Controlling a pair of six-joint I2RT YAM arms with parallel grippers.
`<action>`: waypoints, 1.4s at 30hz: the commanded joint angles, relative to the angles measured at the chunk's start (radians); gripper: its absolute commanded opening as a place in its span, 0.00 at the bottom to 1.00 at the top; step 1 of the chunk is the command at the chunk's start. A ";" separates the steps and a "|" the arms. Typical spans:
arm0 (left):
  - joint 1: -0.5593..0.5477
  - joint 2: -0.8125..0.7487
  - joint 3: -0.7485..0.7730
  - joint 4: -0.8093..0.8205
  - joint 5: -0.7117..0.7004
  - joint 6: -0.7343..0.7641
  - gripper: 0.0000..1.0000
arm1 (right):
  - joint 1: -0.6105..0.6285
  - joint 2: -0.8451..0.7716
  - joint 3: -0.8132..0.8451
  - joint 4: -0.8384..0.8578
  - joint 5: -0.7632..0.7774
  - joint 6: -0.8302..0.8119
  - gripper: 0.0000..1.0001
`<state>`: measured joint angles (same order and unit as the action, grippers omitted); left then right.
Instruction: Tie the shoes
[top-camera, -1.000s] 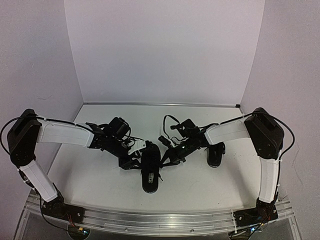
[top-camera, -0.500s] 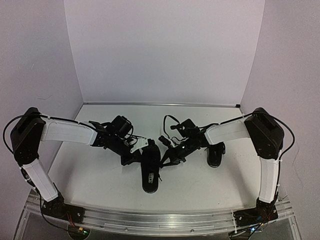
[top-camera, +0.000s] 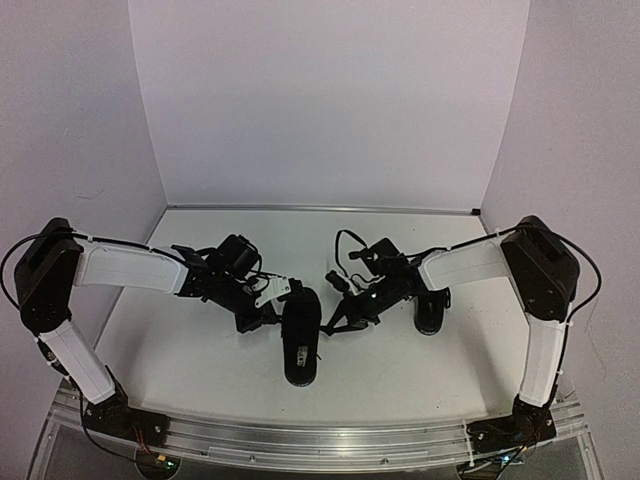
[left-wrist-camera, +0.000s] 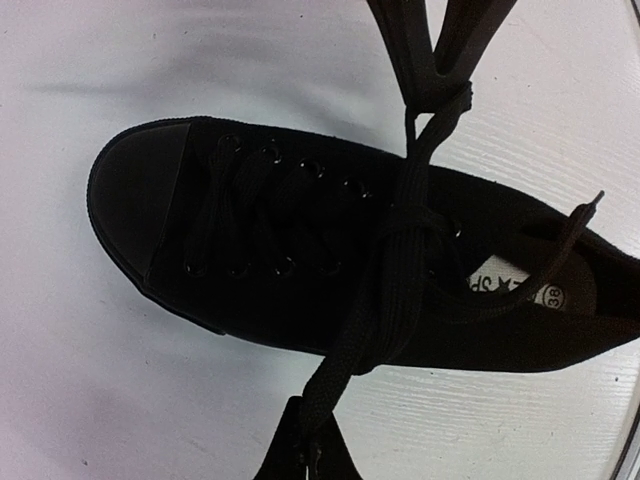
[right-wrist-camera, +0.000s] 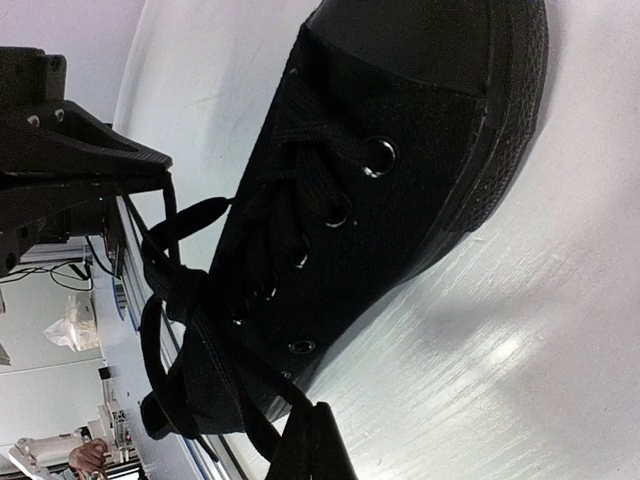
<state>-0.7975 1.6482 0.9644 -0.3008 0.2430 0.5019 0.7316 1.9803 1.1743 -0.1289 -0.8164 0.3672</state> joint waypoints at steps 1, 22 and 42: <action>0.009 -0.042 -0.006 -0.043 -0.079 -0.006 0.00 | -0.008 -0.042 -0.028 -0.022 0.052 -0.011 0.00; 0.029 -0.053 -0.054 -0.044 -0.184 -0.026 0.00 | -0.047 -0.091 -0.120 -0.064 0.135 -0.035 0.00; 0.044 -0.045 -0.073 -0.049 -0.196 -0.031 0.00 | -0.061 -0.095 -0.154 -0.067 0.158 -0.037 0.00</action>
<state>-0.7957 1.6173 0.9084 -0.2815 0.1539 0.4881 0.7118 1.9079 1.0597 -0.0906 -0.7475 0.3434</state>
